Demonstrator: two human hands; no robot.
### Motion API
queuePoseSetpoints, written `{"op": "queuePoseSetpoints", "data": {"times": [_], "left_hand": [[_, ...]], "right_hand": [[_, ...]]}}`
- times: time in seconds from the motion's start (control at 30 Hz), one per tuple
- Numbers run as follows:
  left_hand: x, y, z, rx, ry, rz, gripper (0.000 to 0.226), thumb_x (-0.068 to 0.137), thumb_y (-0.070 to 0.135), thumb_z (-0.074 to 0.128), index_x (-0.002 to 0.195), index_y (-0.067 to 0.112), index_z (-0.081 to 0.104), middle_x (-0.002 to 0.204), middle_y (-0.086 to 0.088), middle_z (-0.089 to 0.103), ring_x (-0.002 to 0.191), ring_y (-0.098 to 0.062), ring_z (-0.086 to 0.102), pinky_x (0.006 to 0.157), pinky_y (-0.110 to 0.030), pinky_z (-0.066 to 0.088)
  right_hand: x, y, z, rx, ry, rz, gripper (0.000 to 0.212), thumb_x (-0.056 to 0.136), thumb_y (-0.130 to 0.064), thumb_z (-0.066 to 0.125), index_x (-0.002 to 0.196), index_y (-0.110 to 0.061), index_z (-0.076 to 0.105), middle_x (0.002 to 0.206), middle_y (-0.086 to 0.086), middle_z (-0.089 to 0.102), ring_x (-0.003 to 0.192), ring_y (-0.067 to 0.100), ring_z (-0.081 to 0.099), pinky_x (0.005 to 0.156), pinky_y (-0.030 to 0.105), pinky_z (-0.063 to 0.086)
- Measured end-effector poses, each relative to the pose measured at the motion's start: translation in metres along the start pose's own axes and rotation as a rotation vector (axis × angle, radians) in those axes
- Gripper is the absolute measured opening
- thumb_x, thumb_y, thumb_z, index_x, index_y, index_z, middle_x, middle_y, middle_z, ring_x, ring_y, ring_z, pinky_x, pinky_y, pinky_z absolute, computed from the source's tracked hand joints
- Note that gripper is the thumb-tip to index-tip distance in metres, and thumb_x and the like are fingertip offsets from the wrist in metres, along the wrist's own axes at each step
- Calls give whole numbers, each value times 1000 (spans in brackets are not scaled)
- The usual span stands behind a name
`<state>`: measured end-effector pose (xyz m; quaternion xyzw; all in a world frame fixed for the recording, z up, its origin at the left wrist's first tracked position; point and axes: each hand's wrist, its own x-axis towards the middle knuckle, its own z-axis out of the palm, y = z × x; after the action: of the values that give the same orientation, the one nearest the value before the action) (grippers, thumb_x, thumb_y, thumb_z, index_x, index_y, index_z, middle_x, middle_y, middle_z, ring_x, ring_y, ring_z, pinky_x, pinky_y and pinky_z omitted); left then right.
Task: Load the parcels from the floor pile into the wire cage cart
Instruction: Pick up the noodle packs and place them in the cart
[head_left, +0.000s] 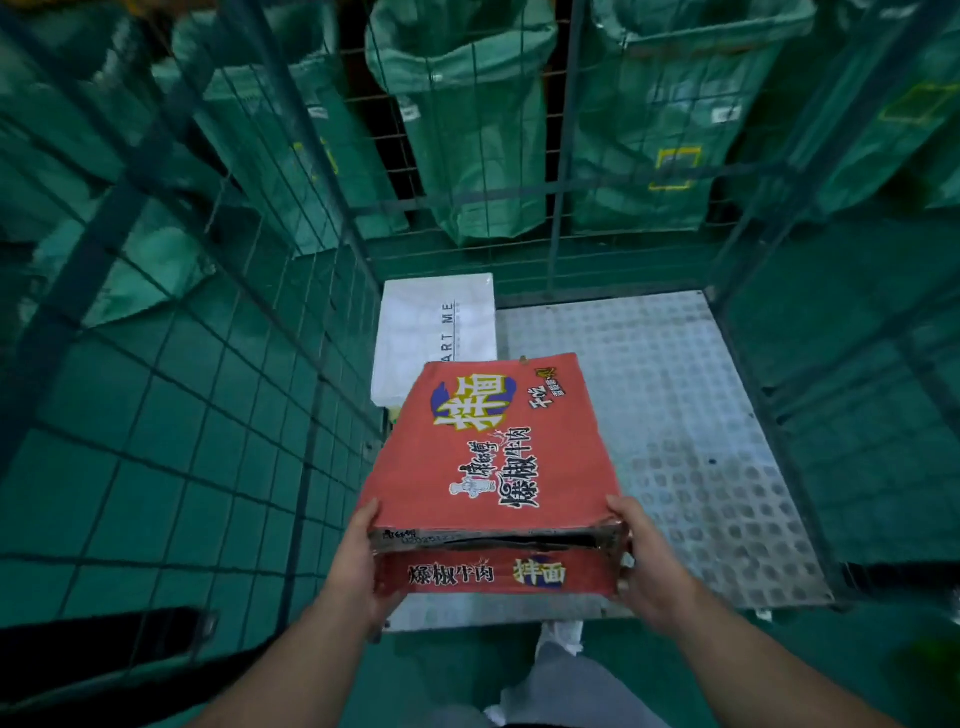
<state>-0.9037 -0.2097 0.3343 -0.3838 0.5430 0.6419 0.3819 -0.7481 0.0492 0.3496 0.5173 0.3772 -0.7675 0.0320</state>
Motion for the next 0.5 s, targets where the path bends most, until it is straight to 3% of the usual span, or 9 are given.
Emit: {"op": "queuePoseSetpoints", "data": {"times": [0.1,0.23,0.33,0.43,0.5], "left_hand": [[20,11,30,-46,12,44,58,88,58,68,126,14,66,113,-19,75,109,-38,71,104,-59,49],[39,28,61,-98,93,85,51,92,54,66,128,18,64,116,-14,73,110,-30,67,110,-50,47],[61,45,73,-121,133,119,51,90,52,69,129,21,62,120,-12,69,109,-26,64,108,-46,48],[108,68,77,-123,182,152,59,82,53,75,128,18,63,118,-15,71,108,-27,65,104,-44,51],[143,80,80,-139,186,178,62,83,55,74,127,13,63,120,-16,70,112,-27,65,105,-44,50]], "right_hand": [[40,-36,1,-72,14,37,27,93,-49,61,96,-25,73,96,5,79,108,32,67,110,63,43],[94,-78,13,-92,-10,75,38,82,-56,69,105,-26,73,115,11,76,111,33,68,109,62,45],[122,-105,38,-74,-37,104,27,90,-51,63,98,-26,71,99,3,77,97,26,68,86,43,55],[163,-120,65,-106,-40,101,25,94,-48,60,89,-25,67,83,-2,75,87,22,62,85,41,50],[191,-128,83,-110,-57,72,26,100,-43,54,88,-23,65,67,-7,73,81,19,60,77,35,46]]}}
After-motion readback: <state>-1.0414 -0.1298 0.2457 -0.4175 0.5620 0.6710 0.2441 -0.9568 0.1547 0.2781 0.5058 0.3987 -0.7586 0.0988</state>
